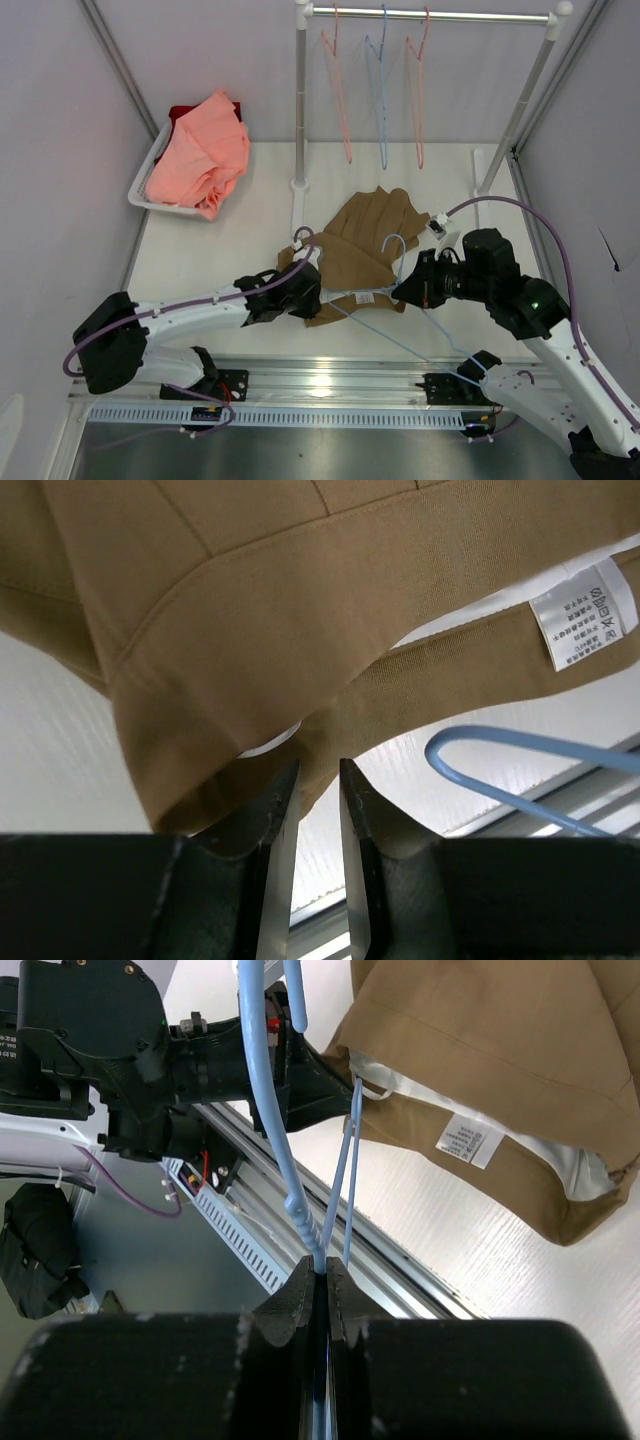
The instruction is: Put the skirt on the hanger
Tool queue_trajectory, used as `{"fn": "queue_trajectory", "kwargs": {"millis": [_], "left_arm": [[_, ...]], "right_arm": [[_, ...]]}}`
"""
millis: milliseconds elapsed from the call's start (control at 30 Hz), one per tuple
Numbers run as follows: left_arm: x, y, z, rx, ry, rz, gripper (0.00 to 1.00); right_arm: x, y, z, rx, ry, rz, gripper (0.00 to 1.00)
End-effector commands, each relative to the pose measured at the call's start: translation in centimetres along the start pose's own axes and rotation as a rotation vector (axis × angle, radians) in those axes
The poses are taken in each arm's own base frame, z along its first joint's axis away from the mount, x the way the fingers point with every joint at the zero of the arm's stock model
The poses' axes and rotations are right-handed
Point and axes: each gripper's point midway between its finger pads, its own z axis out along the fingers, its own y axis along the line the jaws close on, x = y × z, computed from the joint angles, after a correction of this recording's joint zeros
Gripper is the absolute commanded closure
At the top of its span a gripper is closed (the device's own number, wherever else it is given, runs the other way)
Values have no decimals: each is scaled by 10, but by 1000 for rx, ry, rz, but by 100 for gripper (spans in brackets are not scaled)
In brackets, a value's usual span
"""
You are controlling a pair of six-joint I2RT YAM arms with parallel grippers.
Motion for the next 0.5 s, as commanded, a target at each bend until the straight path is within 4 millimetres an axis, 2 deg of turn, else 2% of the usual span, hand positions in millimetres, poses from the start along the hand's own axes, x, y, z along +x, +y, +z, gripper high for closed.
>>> {"fn": "queue_trajectory", "kwargs": {"millis": [0,367,467], "left_arm": [[-20,-15,4,-9,-64,0,73],[-27,-11,23,-122,-77,30,69],[-21,-7,30,-147,-56,40,69]], "right_arm": [[1,1,-1,-8,-5,-17,100],[6,-6,-2,21,8,-41,100],[7,-8,-3,31,4,-42,100]]}}
